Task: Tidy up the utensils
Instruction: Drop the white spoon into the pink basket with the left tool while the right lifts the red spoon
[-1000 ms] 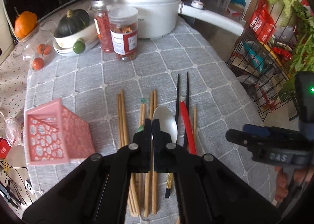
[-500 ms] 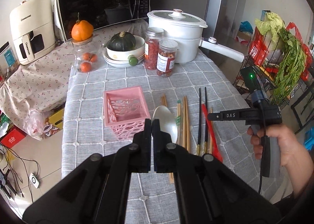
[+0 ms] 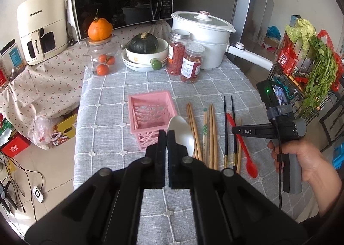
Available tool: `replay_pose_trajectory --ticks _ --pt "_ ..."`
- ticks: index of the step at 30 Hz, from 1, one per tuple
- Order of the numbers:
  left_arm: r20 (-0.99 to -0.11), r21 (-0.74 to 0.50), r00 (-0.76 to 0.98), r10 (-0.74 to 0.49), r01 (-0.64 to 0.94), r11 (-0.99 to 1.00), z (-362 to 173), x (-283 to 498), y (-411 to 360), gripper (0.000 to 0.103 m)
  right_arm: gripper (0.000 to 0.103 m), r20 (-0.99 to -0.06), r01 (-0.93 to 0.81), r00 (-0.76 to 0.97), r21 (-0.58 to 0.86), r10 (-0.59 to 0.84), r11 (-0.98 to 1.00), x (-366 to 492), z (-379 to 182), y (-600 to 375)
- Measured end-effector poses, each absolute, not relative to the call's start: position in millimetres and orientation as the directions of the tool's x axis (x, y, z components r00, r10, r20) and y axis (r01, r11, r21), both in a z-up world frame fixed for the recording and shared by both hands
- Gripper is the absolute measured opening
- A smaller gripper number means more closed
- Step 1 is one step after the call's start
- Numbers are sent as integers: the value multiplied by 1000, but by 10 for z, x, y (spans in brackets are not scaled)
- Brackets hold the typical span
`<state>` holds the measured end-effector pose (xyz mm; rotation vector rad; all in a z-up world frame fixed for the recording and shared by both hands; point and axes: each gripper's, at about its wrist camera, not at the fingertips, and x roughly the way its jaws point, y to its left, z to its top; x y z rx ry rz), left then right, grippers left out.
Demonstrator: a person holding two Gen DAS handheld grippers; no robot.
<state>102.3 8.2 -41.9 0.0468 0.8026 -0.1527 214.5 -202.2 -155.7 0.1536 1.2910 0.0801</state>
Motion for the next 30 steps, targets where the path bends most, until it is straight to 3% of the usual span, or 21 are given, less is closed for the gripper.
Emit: replay_pose_trajectory --ticks 5,11,16,24,27,30 --pt "-606 -20 791 -86 94 995 -122 955 227 2 10 -923 24 340 198 178 980 2029 -1299 -2082" --pt "-372 25 927 47 -41 999 88 991 341 2 8 -862 -14 449 258 236 966 1843 -880 -2052" --pt "-235 58 963 127 -117 991 70 1161 303 2 6 -810 -61 520 282 271 958 1721 -602 -2038" --pt "-258 73 953 159 -145 987 -93 1295 265 2 8 -827 -116 477 276 297 954 1835 -738 -1999" --pt "-254 43 958 136 -129 991 4 1217 256 2 22 -854 -133 434 255 288 958 1901 -911 -1977" --pt "-251 26 961 114 -111 993 74 1149 243 2 22 -866 -158 390 272 313 949 2013 -1085 -1892"
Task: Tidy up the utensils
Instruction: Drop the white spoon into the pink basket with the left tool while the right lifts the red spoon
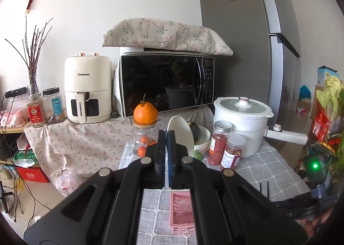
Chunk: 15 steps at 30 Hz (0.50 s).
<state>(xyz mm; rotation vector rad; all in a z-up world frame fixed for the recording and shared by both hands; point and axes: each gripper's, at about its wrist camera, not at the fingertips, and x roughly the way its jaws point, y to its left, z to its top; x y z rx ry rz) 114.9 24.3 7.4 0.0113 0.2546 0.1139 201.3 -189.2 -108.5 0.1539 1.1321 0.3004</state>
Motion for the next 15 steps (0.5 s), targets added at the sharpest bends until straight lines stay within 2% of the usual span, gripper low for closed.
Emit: replay_pose_trajectory --ticks 5,12,15 --pt "-254 25 962 104 -101 995 80 1119 266 2 23 -906 -196 340 193 251 961 2160 -1350 -1709" --pt "-284 8 953 105 -107 994 32 1174 345 2 23 -924 -194 313 165 221 967 2224 -1538 -1704" --pt "-292 8 951 106 -108 994 12 1189 348 2 16 -928 -195 302 162 217 967 2228 -1558 -1712"
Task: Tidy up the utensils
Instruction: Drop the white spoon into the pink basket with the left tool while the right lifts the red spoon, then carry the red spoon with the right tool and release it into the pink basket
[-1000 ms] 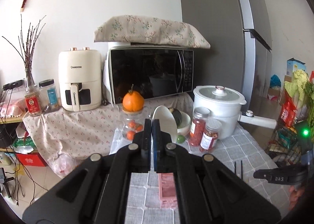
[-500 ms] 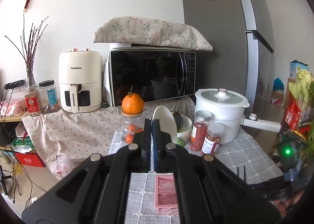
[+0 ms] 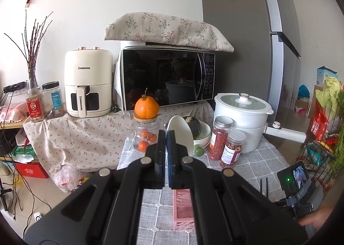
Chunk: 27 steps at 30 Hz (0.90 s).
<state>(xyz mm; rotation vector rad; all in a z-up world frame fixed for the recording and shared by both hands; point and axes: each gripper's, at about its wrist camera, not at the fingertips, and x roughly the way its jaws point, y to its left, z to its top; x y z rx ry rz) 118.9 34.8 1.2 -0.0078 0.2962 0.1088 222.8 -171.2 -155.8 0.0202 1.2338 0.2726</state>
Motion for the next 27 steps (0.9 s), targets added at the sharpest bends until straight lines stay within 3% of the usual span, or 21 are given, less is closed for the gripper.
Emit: replay_pose_trajectory --ticks 1,5,12,17,19,20,21,27 --pt "-291 10 951 108 -110 994 11 1192 347 2 10 -935 -200 285 157 211 967 2220 -1598 -1701" --pt "-261 2 957 129 -133 991 48 1171 357 2 11 -928 -202 302 159 216 966 2152 -1560 -1714" --pt "-170 48 967 192 -186 981 -8 1251 289 2 11 -856 -186 443 204 267 961 1921 -1025 -1869" --pt "-178 67 961 212 -203 977 -136 1345 272 4 11 -814 -207 506 207 286 956 1758 -739 -1883" --pt "-211 71 955 207 -196 978 -177 1393 278 22 11 -798 -213 527 210 293 954 1699 -670 -1888" --pt "-243 69 949 200 -189 980 -198 1426 289 44 11 -789 -215 538 212 297 953 1675 -632 -1895" --pt "-270 61 943 194 -185 981 -215 1440 308 50 11 -779 -215 550 216 301 952 1650 -591 -1900" --pt "-422 -2 897 131 -145 989 -203 1393 428 54 11 -710 -212 622 252 330 944 1529 -332 -1795"
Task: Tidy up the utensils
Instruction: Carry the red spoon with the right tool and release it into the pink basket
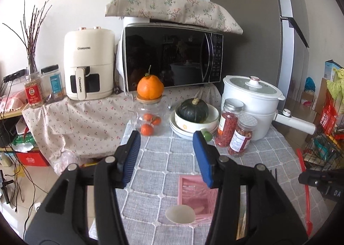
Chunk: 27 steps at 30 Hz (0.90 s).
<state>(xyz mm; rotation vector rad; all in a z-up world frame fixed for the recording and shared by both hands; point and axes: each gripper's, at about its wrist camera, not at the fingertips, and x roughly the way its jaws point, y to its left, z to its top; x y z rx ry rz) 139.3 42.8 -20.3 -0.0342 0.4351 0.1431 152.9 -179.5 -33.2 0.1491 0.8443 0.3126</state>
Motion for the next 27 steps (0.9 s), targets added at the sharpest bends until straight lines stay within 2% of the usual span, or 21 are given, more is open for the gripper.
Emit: replay_pose_trajectory --ticks 7,10,12,17,22,27 --pt "-563 -41 820 98 -147 988 -106 1149 609 61 11 -595 -216 708 332 381 918 1447 23 -1554" --pt "-635 -54 768 83 -151 987 -108 1028 680 67 11 -552 -225 740 335 384 915 1472 133 -1372" --pt "-666 -79 743 64 -156 985 -136 941 737 76 11 -527 -232 755 343 391 910 1508 175 -1252" --pt "-708 -132 706 22 -163 978 -218 885 899 78 11 -473 -232 789 360 391 904 1664 164 -953" --pt "-717 -118 696 42 -181 976 -259 881 1069 78 11 -402 -235 834 361 378 902 1860 96 -728" --pt "-725 -142 688 26 -186 972 -276 890 1148 78 11 -345 -201 889 295 300 934 1970 2 -535"
